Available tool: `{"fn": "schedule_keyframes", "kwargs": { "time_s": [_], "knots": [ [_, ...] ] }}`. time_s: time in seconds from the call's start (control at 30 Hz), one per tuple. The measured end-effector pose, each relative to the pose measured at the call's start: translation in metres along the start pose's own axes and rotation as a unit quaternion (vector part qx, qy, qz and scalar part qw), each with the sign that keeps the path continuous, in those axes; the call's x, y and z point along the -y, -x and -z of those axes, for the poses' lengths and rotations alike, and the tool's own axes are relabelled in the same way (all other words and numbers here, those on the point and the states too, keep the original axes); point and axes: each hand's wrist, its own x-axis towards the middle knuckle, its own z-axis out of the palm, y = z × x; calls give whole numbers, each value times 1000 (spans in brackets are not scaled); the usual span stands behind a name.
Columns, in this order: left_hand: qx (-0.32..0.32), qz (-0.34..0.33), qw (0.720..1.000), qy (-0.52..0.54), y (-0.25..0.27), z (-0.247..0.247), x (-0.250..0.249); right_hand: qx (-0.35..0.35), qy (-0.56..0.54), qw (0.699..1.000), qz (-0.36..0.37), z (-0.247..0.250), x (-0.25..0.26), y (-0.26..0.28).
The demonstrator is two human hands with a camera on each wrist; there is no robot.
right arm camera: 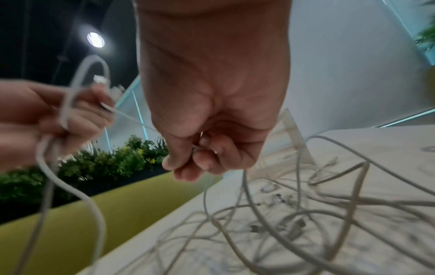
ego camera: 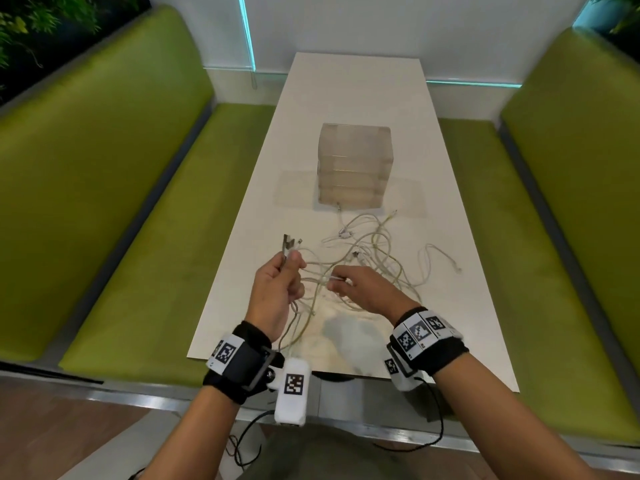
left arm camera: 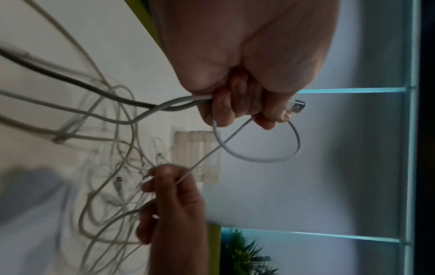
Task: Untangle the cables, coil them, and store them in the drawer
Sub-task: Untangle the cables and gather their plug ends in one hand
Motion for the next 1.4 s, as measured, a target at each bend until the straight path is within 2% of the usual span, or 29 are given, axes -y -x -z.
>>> {"fn": "schedule_keyframes", "kwargs": {
  "time_s": [0.13, 0.23, 0.3, 0.4, 0.47, 0.6, 0.83, 0.93, 1.07, 1.2, 1.3, 1.4],
  "knots": [
    [-31, -32, 996, 73, 3, 12, -25, -37, 20, 999, 6, 2, -19, -13],
    [-60, -68, 991, 97, 4, 24, -40, -75, -40, 996, -16, 4, -32, -19],
    [-87, -71, 992, 54, 3, 32, -36, -104, -71, 992, -18, 6, -29, -16],
    [-113, -36, 987, -108, -1, 30, -10, -113, -100, 988, 28, 5, -9, -9],
    [-102, -7, 981, -163, -2, 20, 7, -94, -80, 990, 67, 1, 2, -7],
    [-49, 21, 985, -164, 3, -2, 22, -76, -10, 994, 83, -5, 10, -5],
    [-5, 17, 986, -164, 5, -3, 25, -54, -38, 996, 54, -2, 14, -1],
    [-41, 4, 988, -147, 7, -4, 24, -11, -40, 997, 59, -4, 17, -2],
    [-84, -19, 992, -93, 5, 3, 7, 26, 80, 996, 32, 1, -1, -13],
    [-103, -60, 992, -52, 8, 17, -19, 2, 81, 997, -4, 8, -21, -18],
    [-130, -78, 988, 27, 9, 33, -32, -21, 88, 995, -30, 14, -32, -17],
    [-149, -93, 984, 40, 6, 47, -36, -63, 43, 997, -19, 17, -38, -11]
  ]
}}
